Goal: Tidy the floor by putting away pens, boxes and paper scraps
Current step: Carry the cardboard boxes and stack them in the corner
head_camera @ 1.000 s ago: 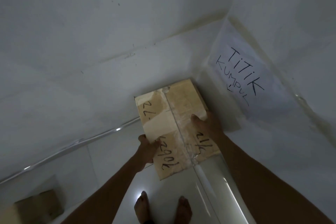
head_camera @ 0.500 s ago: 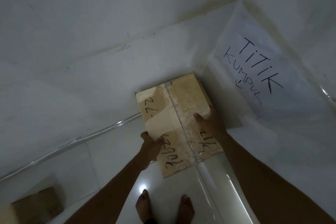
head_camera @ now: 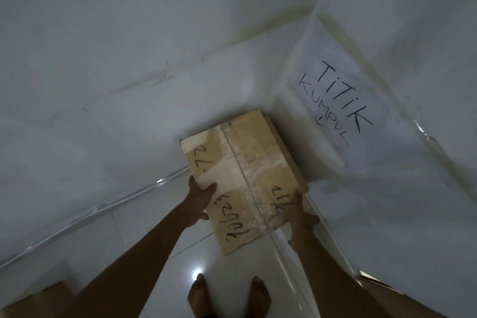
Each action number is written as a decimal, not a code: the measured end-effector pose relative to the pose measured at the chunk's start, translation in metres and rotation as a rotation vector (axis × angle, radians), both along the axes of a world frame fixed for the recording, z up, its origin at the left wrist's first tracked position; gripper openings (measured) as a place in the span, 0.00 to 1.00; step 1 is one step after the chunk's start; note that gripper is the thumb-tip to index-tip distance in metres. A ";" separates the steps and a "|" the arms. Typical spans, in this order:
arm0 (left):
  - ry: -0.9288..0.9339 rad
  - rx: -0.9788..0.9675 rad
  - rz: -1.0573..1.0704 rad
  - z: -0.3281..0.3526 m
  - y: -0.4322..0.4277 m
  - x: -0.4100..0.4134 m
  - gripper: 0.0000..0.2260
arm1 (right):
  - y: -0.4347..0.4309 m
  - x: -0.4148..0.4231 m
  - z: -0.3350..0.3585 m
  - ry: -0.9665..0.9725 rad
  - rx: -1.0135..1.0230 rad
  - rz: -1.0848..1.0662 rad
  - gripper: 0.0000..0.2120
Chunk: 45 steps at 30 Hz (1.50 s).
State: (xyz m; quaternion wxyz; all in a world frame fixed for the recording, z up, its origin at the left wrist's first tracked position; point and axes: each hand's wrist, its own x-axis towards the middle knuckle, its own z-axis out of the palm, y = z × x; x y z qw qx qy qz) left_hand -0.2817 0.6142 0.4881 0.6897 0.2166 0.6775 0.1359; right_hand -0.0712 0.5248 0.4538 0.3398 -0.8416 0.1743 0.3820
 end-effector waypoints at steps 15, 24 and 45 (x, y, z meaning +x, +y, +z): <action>-0.038 0.052 -0.050 -0.004 0.009 0.018 0.29 | 0.006 0.014 0.008 0.263 0.246 0.023 0.46; -0.054 0.045 -0.068 -0.013 0.028 0.042 0.30 | 0.026 0.045 0.006 0.250 0.199 0.042 0.42; -0.060 0.031 -0.068 -0.020 0.052 0.076 0.30 | 0.056 0.101 0.002 0.365 0.220 0.178 0.48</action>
